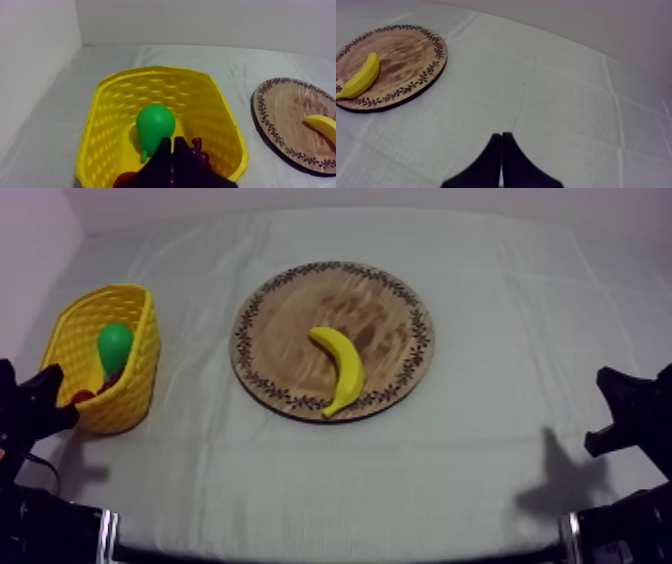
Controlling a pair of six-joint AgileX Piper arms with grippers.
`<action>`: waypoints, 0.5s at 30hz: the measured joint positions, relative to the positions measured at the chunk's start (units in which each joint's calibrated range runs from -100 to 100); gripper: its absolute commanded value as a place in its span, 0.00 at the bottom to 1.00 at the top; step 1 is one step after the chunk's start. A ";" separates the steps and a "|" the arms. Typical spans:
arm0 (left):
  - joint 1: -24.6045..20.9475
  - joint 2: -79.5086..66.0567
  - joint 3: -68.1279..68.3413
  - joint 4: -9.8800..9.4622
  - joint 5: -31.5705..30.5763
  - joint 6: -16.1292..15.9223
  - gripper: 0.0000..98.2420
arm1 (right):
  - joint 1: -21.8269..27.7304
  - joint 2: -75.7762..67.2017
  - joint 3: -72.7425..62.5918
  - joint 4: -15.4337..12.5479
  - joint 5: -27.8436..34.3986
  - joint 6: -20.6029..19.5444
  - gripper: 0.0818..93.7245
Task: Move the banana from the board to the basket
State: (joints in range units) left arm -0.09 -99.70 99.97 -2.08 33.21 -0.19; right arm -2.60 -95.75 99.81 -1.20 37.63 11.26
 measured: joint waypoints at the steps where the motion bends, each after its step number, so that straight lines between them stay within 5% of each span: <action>1: 0.00 0.00 -0.16 0.00 0.00 -0.06 0.00 | 0.00 0.00 0.00 0.00 0.00 0.00 0.00; 15: 1.19 9.23 -8.92 -3.42 -2.79 3.45 0.00 | 0.00 0.00 0.00 0.00 -0.01 0.00 0.00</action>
State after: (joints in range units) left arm 1.10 -90.47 91.05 -5.49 30.42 3.25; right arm -2.60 -95.75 99.81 -1.20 37.61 11.26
